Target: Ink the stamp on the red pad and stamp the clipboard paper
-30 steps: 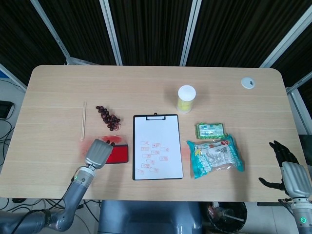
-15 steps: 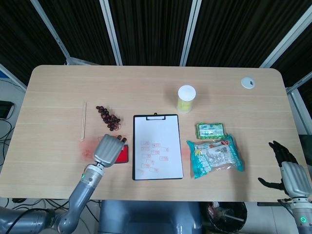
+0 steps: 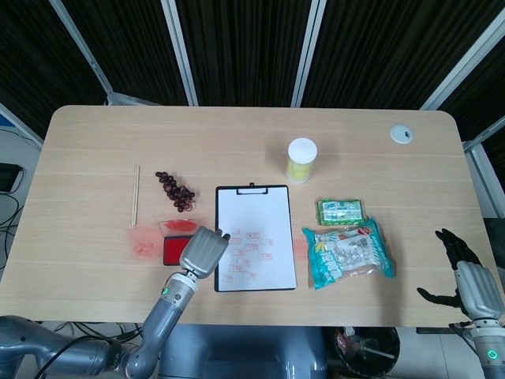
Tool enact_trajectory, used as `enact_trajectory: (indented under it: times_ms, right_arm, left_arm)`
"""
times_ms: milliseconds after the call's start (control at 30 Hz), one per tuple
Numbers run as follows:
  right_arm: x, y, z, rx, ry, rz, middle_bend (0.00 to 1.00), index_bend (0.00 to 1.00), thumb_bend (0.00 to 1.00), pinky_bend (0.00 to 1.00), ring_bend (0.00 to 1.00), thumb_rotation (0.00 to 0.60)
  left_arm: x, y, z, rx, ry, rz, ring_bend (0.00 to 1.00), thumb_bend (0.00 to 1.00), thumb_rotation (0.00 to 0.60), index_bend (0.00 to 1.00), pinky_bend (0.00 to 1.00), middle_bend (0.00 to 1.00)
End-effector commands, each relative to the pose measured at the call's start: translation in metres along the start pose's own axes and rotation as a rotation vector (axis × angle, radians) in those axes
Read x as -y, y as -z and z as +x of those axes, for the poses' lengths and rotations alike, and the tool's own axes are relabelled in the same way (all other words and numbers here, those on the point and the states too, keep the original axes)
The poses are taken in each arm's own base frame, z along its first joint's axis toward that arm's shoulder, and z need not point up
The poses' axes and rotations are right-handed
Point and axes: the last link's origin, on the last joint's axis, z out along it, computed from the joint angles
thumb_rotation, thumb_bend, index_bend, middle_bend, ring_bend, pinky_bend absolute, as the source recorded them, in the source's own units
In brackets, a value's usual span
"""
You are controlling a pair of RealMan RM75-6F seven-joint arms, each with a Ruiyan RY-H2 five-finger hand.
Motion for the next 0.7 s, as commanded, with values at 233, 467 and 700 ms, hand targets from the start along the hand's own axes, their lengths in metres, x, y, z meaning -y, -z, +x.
enact_trajectory:
  times_ms: [233, 467, 700]
  right_arm:
    - [0.0, -0.001, 0.001, 0.009, -0.016, -0.004, 0.0, 0.0, 0.17, 0.13, 0.0, 0.6]
    - [0.0, -0.001, 0.001, 0.012, -0.021, -0.006, 0.0, 0.0, 0.17, 0.14, 0.0, 0.6]
    - [0.0, -0.001, 0.001, 0.012, -0.024, -0.007, 0.0, 0.0, 0.17, 0.13, 0.0, 0.6]
  left_arm:
    - [-0.015, -0.007, -0.008, 0.017, -0.029, -0.013, 1.0, 0.49, 0.6, 0.76, 1.0, 0.83]
    - [-0.023, -0.009, -0.013, 0.027, -0.045, -0.016, 1.0, 0.49, 0.6, 0.77, 1.0, 0.84]
    - [-0.033, -0.013, -0.011, 0.027, -0.058, 0.019, 1.0, 0.49, 0.6, 0.77, 1.0, 0.84]
